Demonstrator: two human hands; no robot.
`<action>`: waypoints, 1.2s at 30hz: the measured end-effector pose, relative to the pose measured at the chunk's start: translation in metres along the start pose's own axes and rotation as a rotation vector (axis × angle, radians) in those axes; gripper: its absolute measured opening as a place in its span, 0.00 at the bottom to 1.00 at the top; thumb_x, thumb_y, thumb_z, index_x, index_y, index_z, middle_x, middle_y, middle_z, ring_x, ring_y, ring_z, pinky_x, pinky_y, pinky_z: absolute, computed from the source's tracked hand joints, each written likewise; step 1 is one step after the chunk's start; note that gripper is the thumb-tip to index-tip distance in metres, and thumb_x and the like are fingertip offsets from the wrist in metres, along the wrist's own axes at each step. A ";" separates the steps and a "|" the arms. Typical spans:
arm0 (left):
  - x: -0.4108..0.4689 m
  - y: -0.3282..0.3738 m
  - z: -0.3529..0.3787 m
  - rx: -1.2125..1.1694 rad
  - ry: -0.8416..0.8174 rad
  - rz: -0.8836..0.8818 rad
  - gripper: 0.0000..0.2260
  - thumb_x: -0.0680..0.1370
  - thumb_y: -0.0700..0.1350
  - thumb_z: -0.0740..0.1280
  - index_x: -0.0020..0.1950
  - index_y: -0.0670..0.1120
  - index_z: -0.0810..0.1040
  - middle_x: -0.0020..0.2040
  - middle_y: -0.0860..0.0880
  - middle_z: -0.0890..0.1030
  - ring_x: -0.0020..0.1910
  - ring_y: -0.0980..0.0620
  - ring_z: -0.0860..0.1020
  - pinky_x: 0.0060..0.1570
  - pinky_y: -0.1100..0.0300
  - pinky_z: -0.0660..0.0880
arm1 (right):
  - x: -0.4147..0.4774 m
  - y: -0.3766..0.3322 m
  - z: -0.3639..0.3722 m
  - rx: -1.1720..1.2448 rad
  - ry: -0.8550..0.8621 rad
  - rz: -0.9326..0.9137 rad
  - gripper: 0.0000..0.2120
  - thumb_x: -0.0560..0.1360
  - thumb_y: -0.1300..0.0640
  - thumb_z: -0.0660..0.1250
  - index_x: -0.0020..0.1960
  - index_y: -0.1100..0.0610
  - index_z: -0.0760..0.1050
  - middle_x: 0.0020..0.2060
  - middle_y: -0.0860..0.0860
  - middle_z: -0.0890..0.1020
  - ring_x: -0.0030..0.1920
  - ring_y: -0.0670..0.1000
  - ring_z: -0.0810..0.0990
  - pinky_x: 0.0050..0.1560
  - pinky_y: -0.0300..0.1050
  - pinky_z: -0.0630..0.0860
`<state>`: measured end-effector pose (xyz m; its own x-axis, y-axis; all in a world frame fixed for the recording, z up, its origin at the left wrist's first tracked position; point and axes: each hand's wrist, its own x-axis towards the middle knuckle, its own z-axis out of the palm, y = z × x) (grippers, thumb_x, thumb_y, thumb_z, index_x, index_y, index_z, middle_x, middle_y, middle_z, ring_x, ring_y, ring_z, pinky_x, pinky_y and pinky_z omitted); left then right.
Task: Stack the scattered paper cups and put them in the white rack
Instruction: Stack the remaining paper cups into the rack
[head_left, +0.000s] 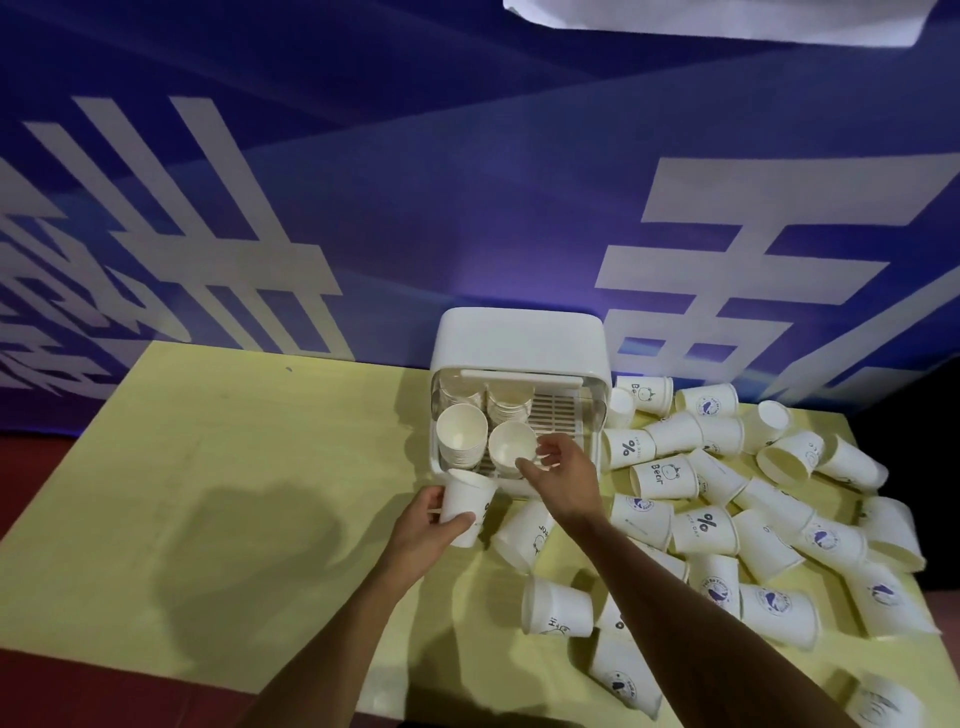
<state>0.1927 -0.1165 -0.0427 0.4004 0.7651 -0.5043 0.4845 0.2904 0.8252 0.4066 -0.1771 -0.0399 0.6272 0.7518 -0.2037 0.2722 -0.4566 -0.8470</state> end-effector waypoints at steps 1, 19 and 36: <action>0.001 0.002 0.003 -0.011 -0.003 0.008 0.18 0.73 0.48 0.76 0.60 0.49 0.76 0.56 0.52 0.82 0.53 0.53 0.82 0.54 0.54 0.79 | -0.003 0.001 -0.002 0.006 -0.004 0.000 0.22 0.67 0.43 0.76 0.57 0.47 0.75 0.49 0.42 0.80 0.48 0.41 0.79 0.43 0.33 0.72; 0.008 0.023 0.032 0.032 -0.131 0.138 0.26 0.64 0.55 0.78 0.60 0.55 0.77 0.55 0.51 0.82 0.51 0.51 0.83 0.51 0.59 0.80 | -0.024 -0.008 -0.024 0.310 -0.232 0.054 0.29 0.63 0.42 0.80 0.59 0.46 0.74 0.54 0.45 0.83 0.54 0.47 0.83 0.57 0.51 0.80; 0.009 -0.007 0.015 0.085 -0.063 -0.009 0.13 0.73 0.49 0.76 0.55 0.51 0.80 0.53 0.53 0.81 0.51 0.58 0.80 0.48 0.66 0.74 | 0.003 -0.030 -0.003 0.051 0.036 -0.127 0.36 0.66 0.48 0.79 0.69 0.46 0.67 0.61 0.43 0.77 0.61 0.47 0.76 0.59 0.47 0.75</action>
<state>0.2039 -0.1203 -0.0569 0.4427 0.7238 -0.5292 0.5515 0.2456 0.7972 0.4026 -0.1624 -0.0140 0.6163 0.7838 -0.0764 0.3141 -0.3337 -0.8888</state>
